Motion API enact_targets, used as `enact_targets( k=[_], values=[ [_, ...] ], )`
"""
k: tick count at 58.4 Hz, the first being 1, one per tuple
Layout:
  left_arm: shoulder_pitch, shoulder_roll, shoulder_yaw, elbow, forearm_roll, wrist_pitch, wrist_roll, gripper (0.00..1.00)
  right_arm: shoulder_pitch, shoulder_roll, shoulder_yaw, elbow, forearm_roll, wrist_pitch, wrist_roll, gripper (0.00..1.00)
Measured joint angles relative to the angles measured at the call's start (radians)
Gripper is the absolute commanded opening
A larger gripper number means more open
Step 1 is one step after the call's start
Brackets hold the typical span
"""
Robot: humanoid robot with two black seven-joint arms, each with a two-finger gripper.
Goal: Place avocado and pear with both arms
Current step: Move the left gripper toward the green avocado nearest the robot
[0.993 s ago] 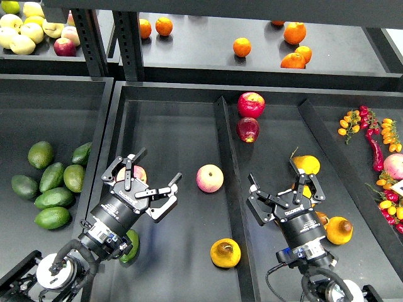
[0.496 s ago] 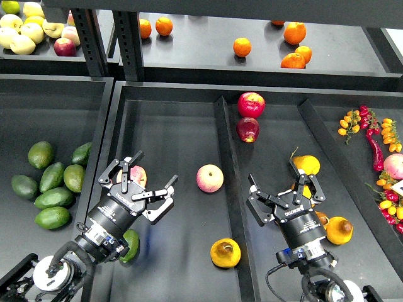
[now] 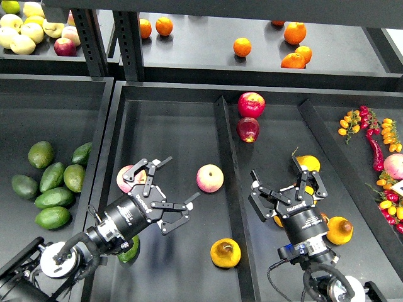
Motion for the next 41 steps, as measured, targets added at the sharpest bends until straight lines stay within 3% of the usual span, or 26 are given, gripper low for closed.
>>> enact_targets(
  k=[12, 17, 26, 41],
  values=[
    [-0.159, 0.149, 0.136, -0.010, 0.107, 0.000, 0.030, 0.99, 0.041, 0.000, 0.014, 0.000, 0.002, -0.013, 0.000, 0.99],
    [-0.269, 0.283, 0.262, -0.013, 0.147, 0.000, 0.050, 0.99, 0.086, 0.000, 0.041, 0.000, 0.003, -0.037, 0.001, 0.99],
    [-0.392, 0.411, 0.374, -0.015, 0.154, 0.000, 0.054, 0.99, 0.127, 0.000, 0.087, 0.000, 0.006, -0.078, 0.001, 0.99],
    [-0.606, 0.512, 0.561, -0.016, 0.158, 0.000, 0.055, 0.99, 0.146, 0.000, 0.116, -0.001, 0.006, -0.092, 0.000, 0.99]
  ],
)
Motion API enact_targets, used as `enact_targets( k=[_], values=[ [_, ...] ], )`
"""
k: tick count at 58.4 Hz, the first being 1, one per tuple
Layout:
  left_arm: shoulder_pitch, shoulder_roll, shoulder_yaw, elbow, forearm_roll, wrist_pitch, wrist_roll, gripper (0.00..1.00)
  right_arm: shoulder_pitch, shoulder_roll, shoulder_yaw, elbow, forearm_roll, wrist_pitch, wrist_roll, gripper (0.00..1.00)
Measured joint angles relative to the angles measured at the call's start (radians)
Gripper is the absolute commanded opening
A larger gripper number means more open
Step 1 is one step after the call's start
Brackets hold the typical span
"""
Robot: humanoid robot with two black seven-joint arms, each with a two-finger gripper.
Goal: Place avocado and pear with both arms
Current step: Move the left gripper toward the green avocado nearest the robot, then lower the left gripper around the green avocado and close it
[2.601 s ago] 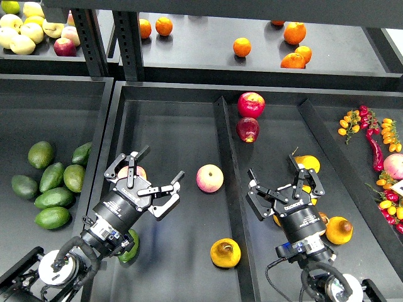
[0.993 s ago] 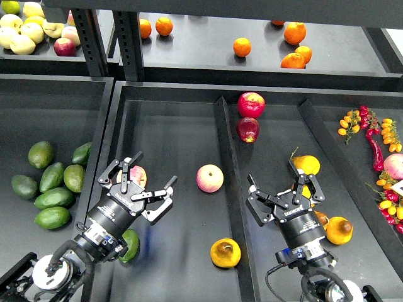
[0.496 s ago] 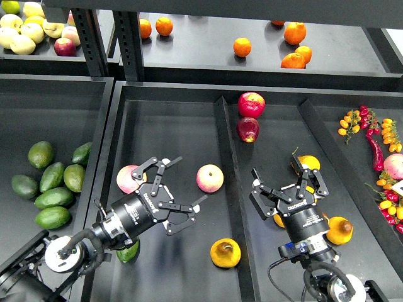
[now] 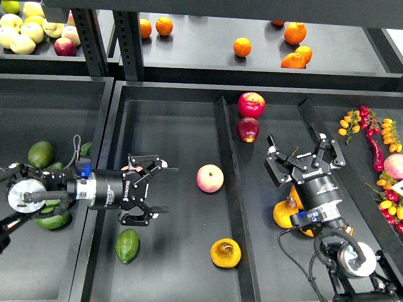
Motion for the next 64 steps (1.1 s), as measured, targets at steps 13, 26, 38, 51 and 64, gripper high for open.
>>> enact_targets(
  k=[13, 26, 38, 51, 64],
  values=[
    [-0.262, 0.009, 0.270, -0.026, 0.033, 0.000, 0.000, 0.99, 0.048, 0.000, 0.019, -0.004, -0.004, -0.080, 0.000, 0.99],
    [-0.481, -0.032, 0.535, -0.042, 0.035, 0.000, 0.000, 0.99, 0.108, 0.000, 0.073, -0.024, -0.006, -0.220, 0.000, 0.99],
    [-0.573, -0.117, 0.785, -0.053, 0.034, 0.000, 0.000, 0.99, 0.123, 0.000, 0.074, -0.028, -0.006, -0.281, 0.000, 0.99],
    [-0.577, -0.185, 0.953, -0.040, 0.039, 0.000, 0.000, 0.99, 0.123, 0.000, 0.073, -0.026, -0.003, -0.284, -0.001, 0.99],
    [-0.577, -0.252, 0.978, 0.010, 0.045, 0.000, 0.000, 0.99, 0.119, 0.000, 0.067, -0.023, -0.002, -0.282, -0.001, 0.99]
  ],
)
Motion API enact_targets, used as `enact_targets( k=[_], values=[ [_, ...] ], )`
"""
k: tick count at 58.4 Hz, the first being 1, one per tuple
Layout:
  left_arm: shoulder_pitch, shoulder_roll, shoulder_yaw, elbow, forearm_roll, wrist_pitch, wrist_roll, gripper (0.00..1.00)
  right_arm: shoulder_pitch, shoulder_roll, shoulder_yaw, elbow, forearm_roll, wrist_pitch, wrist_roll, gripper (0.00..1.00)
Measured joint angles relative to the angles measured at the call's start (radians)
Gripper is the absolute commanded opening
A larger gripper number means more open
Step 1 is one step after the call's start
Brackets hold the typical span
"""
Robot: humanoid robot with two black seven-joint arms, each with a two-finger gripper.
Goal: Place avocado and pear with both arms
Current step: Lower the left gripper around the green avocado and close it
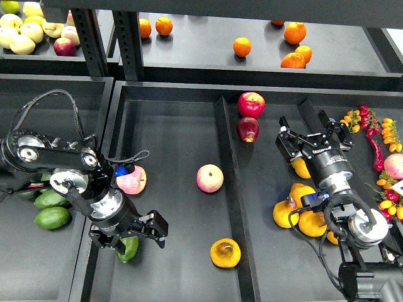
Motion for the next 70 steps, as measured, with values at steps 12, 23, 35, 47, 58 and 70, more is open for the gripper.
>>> enact_targets(
  k=[12, 23, 35, 47, 58, 70],
  values=[
    [0.007, -0.051, 0.043, 0.068, 0.009, 0.000, 0.000, 0.99, 0.000, 0.000, -0.001, 0.006, 0.000, 0.001, 0.000, 0.99],
    [0.013, -0.117, 0.061, 0.154, 0.024, 0.000, 0.000, 0.99, -0.005, 0.000, 0.000, 0.006, 0.000, 0.001, 0.000, 0.99],
    [0.004, -0.152, 0.064, 0.212, 0.022, 0.000, 0.000, 0.99, -0.006, 0.000, -0.003, 0.006, 0.000, 0.001, 0.000, 0.99],
    [0.006, -0.168, 0.105, 0.236, 0.018, 0.000, 0.000, 0.99, -0.006, 0.000, -0.002, 0.006, 0.001, 0.000, -0.002, 0.99],
    [0.016, -0.176, 0.130, 0.261, 0.017, 0.000, 0.000, 0.99, -0.006, 0.000, -0.003, 0.006, 0.002, -0.001, -0.002, 0.99],
    [0.042, -0.199, 0.141, 0.303, 0.016, 0.000, 0.000, 0.99, -0.006, 0.000, -0.004, 0.006, 0.002, -0.001, -0.002, 0.99]
  ],
)
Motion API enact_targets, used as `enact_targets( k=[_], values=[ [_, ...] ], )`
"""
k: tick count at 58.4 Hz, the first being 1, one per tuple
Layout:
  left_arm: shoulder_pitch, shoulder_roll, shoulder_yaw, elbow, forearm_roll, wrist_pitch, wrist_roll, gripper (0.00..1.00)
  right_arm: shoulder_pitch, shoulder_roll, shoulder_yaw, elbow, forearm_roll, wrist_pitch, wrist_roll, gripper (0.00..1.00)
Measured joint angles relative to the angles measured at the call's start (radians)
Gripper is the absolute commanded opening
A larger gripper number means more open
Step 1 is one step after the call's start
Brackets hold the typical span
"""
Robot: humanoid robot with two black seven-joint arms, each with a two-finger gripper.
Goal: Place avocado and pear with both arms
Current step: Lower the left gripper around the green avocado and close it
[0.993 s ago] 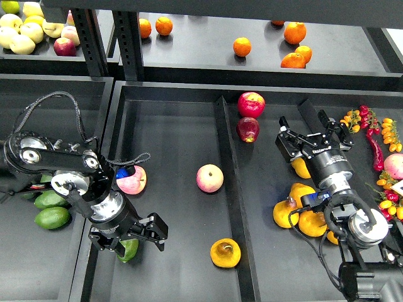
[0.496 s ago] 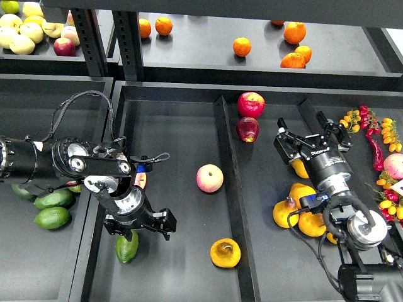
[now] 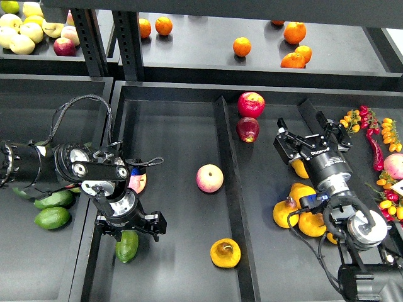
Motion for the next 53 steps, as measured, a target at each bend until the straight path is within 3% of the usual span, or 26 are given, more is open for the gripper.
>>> enact_targets(
  k=[29, 53],
  values=[
    [0.066, -0.056, 0.002, 0.101, 0.009, 0.000, 0.000, 0.99, 0.000, 0.000, 0.001, 0.001, 0.004, 0.000, 0.000, 0.99],
    [0.081, -0.054, 0.007, 0.109, 0.010, 0.000, 0.000, 0.99, -0.003, 0.000, 0.001, 0.001, 0.024, 0.000, -0.001, 0.99]
  ],
)
